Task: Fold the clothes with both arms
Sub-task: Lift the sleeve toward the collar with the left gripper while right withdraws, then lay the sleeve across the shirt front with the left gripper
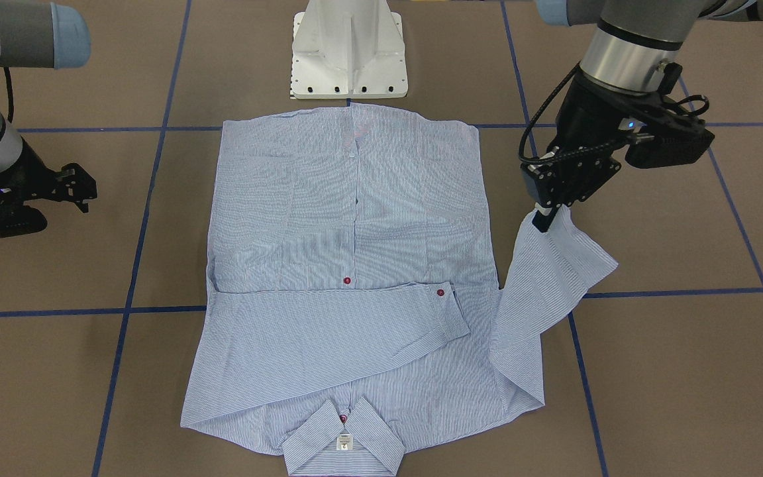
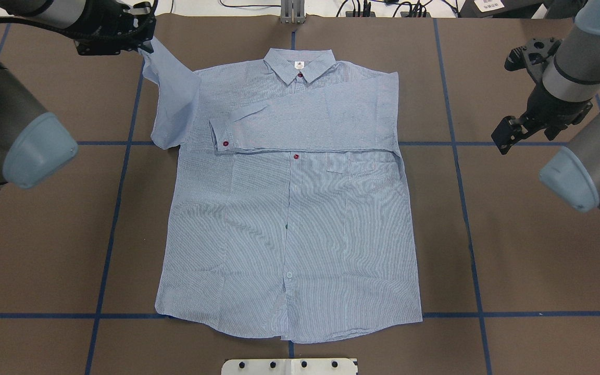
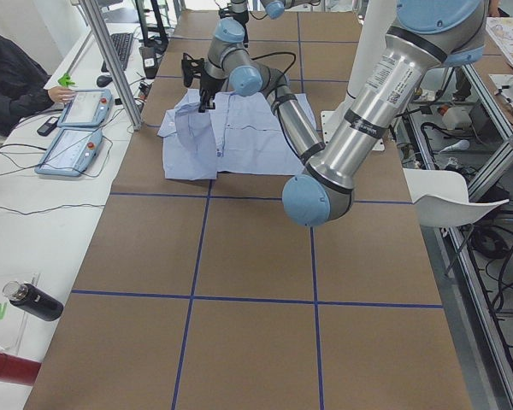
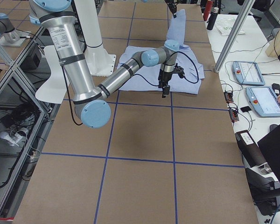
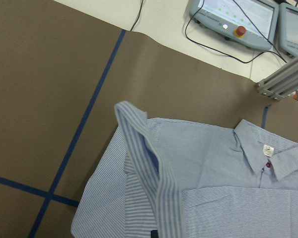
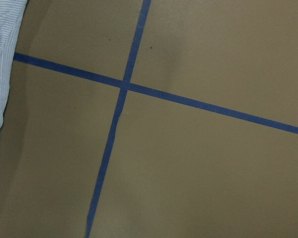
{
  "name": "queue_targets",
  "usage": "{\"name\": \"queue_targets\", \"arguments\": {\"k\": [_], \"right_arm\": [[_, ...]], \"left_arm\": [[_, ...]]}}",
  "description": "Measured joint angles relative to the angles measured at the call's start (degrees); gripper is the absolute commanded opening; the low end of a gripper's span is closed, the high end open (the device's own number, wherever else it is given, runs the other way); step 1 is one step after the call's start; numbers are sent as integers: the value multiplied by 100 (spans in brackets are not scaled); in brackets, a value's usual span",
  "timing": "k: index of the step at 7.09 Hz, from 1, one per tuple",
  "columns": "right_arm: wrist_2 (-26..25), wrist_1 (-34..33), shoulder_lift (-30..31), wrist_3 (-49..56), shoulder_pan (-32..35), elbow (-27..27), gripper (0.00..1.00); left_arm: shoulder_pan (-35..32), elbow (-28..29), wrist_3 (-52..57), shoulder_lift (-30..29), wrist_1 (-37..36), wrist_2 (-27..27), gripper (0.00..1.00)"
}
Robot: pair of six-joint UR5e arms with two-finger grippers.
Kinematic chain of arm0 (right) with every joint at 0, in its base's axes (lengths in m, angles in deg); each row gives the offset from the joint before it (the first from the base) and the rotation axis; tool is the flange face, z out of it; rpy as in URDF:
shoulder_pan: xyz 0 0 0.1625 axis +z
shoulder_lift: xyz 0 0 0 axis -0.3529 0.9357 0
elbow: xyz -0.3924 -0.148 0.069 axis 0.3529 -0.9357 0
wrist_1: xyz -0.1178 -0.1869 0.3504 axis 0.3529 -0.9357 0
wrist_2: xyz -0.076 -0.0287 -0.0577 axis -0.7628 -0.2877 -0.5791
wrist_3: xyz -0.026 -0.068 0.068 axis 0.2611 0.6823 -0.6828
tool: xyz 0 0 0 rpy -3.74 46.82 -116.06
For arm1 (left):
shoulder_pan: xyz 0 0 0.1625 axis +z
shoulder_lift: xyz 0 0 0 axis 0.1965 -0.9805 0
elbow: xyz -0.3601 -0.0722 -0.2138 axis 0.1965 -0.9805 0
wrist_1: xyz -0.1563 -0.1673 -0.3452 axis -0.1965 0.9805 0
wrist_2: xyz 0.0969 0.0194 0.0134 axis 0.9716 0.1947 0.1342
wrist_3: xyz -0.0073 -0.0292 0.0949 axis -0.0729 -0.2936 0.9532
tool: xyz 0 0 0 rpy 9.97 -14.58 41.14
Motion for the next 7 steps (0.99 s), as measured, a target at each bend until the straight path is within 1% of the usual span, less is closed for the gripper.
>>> {"name": "queue_targets", "arguments": {"k": [1,2,4,5,7], "right_arm": [[2,9,126,116,73,65,100],[4,12,191,167,118,88,100],[4,14,224,178,144,92,100],[4,14,226,170,144,93,100],[5,14,227,169,146,92,100]], "left_arm": [[102,408,-419,-394,80,-4,0],[174,887,-1051,-718,345,-7,0],[259,1626,-2350,-1034,1117,-9,0],[275,1795,-2704,-1129,1288,-11,0],[450,1858,-3225,-1246,1518,-17,0]]}}
